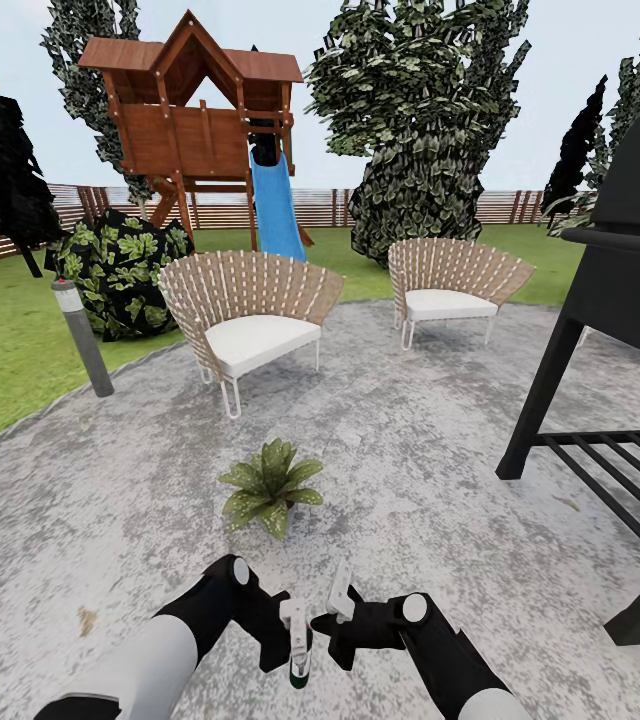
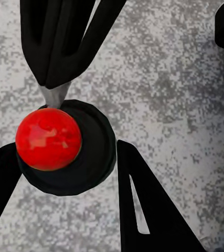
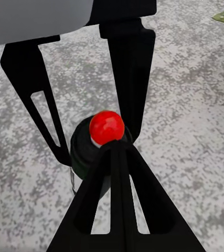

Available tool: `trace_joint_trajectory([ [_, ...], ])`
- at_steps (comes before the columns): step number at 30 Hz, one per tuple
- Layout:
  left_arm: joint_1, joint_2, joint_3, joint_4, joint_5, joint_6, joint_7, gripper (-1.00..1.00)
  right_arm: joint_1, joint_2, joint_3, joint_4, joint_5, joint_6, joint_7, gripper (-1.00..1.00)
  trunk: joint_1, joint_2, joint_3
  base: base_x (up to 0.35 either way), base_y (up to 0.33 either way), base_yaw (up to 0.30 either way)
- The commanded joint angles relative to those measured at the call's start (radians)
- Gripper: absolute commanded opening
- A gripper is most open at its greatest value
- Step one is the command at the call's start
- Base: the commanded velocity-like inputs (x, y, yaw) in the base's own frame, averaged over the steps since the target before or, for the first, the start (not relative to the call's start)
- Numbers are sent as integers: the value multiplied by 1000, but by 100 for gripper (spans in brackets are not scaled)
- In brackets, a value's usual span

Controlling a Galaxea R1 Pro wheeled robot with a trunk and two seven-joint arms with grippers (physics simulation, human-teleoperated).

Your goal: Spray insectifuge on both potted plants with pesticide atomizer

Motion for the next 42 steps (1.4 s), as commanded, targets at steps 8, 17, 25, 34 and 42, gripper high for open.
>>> trace_joint_trajectory([
  [8, 0, 65, 0, -1, -16, -5, 1, -100, 0, 1, -2, 0, 10, -9, 2, -100, 0, 0, -1, 0, 0, 0],
  [17, 39, 264, -1, 27, -25, -8, 0, -100, 0, 1, -2, 1, 10, -9, 2, -100, 0, 0, -1, 0, 0, 0],
  [25, 71, 419, -1, 34, -18, -8, 1, -100, 0, 1, -4, 7, 12, -9, 2, 100, 0, 0, -1, 0, 0, 0],
  [34, 71, 418, 168, 148, 164, -7, 235, -100, 5, -79, -137, 47, -26, -44, -114, 100, 0, 0, -1, 0, 0, 0],
  [42, 137, 420, 182, 242, 695, -55, 586, -100, 6, -215, -265, 400, -48, -301, -427, 100, 0, 0, -1, 0, 0, 0],
])
